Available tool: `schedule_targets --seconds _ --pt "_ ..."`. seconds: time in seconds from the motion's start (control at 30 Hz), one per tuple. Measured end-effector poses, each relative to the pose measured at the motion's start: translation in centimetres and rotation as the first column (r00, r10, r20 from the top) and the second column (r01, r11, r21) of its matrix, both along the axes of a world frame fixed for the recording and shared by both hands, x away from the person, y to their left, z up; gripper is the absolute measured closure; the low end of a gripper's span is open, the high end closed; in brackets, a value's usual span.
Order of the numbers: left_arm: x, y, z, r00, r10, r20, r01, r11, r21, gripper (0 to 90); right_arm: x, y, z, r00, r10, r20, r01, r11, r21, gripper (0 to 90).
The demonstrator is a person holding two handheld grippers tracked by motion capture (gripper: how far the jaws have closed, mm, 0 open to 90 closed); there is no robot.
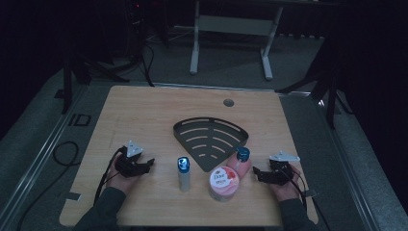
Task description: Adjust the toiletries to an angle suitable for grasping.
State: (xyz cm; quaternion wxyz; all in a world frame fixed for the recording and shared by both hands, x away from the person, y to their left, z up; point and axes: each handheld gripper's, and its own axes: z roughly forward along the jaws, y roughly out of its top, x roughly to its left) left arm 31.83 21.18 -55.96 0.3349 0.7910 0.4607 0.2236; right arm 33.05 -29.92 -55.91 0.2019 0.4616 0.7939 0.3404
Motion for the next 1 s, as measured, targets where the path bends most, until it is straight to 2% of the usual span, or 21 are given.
schedule_targets --seconds 0.2,0.27,0.4,0.5,0.73,0.9,1.0 --pt "-0.2 0.0 0.3 0.9998 -0.021 -0.002 0.021 0.9989 -0.042 45.8 0.0 0.0 0.0 1.0000 0.009 0.001 -0.009 1.000 0.000 17.9" --pt "-0.3 0.1 0.4 0.9995 -0.031 -0.008 0.031 0.9986 -0.044 50.4 0.0 0.0 0.0 0.9999 0.013 0.001 -0.013 1.000 0.001 17.8" --pt "-0.5 0.3 0.6 0.9970 -0.064 -0.043 0.061 0.9953 -0.076 73.0 0.0 0.0 0.0 0.9999 0.014 0.001 -0.014 1.000 0.000 17.6" --pt "-0.7 0.2 0.9 0.9950 -0.091 -0.042 0.087 0.9929 -0.081 89.0 0.0 0.0 0.0 0.9999 0.014 0.001 -0.014 1.000 0.000 17.6" --pt "-1.4 -0.7 1.5 0.9907 -0.134 -0.026 0.131 0.9882 -0.080 89.5 0.0 0.0 0.0 0.9999 0.014 0.001 -0.014 1.000 0.000 17.5" --pt "-2.9 -1.9 2.7 0.9842 -0.176 0.020 0.177 0.9793 -0.098 89.5 -0.1 0.0 0.0 0.9999 0.014 0.001 -0.014 1.000 -0.001 17.4" --pt "-3.5 -2.6 3.1 0.9796 -0.198 0.033 0.200 0.9749 -0.097 89.5 -0.1 0.0 0.0 0.9999 0.014 0.000 -0.014 1.000 -0.001 17.2"
